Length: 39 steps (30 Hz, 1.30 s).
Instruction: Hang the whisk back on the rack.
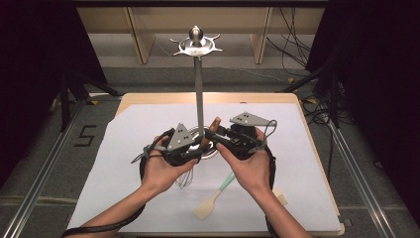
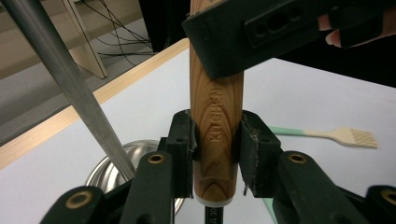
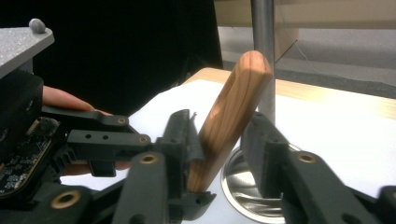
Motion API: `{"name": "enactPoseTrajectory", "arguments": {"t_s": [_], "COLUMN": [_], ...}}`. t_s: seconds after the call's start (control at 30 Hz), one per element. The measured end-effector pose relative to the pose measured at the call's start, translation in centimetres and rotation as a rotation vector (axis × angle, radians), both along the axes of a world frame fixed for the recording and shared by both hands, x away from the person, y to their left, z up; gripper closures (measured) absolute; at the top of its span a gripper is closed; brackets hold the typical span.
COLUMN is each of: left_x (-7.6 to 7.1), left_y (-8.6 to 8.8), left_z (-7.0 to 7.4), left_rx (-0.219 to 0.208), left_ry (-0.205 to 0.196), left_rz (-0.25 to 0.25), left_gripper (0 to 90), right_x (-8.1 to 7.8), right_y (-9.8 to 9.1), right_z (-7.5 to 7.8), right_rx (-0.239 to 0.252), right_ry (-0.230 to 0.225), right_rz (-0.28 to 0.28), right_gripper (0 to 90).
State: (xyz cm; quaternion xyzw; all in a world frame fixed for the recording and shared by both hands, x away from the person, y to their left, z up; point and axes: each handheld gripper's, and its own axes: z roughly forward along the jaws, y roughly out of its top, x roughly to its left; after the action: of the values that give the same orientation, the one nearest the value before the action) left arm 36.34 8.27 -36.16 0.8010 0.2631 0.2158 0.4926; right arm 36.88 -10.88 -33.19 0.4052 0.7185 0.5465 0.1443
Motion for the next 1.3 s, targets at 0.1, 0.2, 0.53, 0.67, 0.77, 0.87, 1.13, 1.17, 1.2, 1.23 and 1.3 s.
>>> {"name": "enactPoseTrajectory", "arguments": {"t_s": [0.1, 0.2, 0.53, 0.67, 0.77, 0.87, 1.13, 1.17, 1.2, 1.23, 1.3], "left_x": [0.1, 0.2, 1.3, 1.9, 2.3, 2.5, 2.5, 2.4, 2.3, 2.3, 2.2], "left_y": [0.0, -0.1, 1.6, 2.3, 2.4, 2.3, 2.3, 2.4, 2.4, 2.4, 2.3], "left_z": [0.1, 0.1, 0.8, 1.1, 1.1, 1.0, 0.9, 1.0, 1.1, 1.4, 1.7], "left_rx": [0.005, -0.007, -0.083, -0.123, -0.158, -0.181, -0.200, -0.190, -0.197, -0.188, -0.186], "left_ry": [-0.005, 0.000, 0.097, 0.132, 0.153, 0.174, 0.179, 0.176, 0.180, 0.174, 0.174], "left_rz": [-0.013, -0.029, -0.281, -0.362, -0.424, -0.476, -0.533, -0.525, -0.510, -0.489, -0.451], "left_gripper": [67.5, 67.3, 52.8, 51.8, 52.8, 55.2, 69.6, 69.6, 69.8, 70.1, 70.2], "right_x": [-0.1, 0.0, 0.2, -0.1, -0.1, -0.5, -0.2, -0.2, -0.2, -0.4, -0.3], "right_y": [-0.1, -0.3, -1.5, -2.1, -2.2, -2.2, -2.2, -2.1, -2.1, -2.2, -2.3], "right_z": [0.2, 0.3, 1.5, 2.3, 2.6, 2.8, 2.6, 2.6, 2.5, 2.6, 2.7], "right_rx": [0.024, 0.071, -0.034, -0.067, -0.072, -0.066, -0.037, -0.029, -0.026, -0.026, -0.014], "right_ry": [0.026, 0.047, -0.026, -0.040, -0.058, -0.030, -0.065, -0.067, -0.075, -0.054, -0.070], "right_rz": [0.006, 0.028, 0.221, 0.299, 0.350, 0.393, 0.452, 0.452, 0.450, 0.447, 0.435], "right_gripper": [69.2, 74.0, 74.6, 74.7, 74.6, 74.7, 74.6, 74.5, 74.5, 74.0, 69.5]}}
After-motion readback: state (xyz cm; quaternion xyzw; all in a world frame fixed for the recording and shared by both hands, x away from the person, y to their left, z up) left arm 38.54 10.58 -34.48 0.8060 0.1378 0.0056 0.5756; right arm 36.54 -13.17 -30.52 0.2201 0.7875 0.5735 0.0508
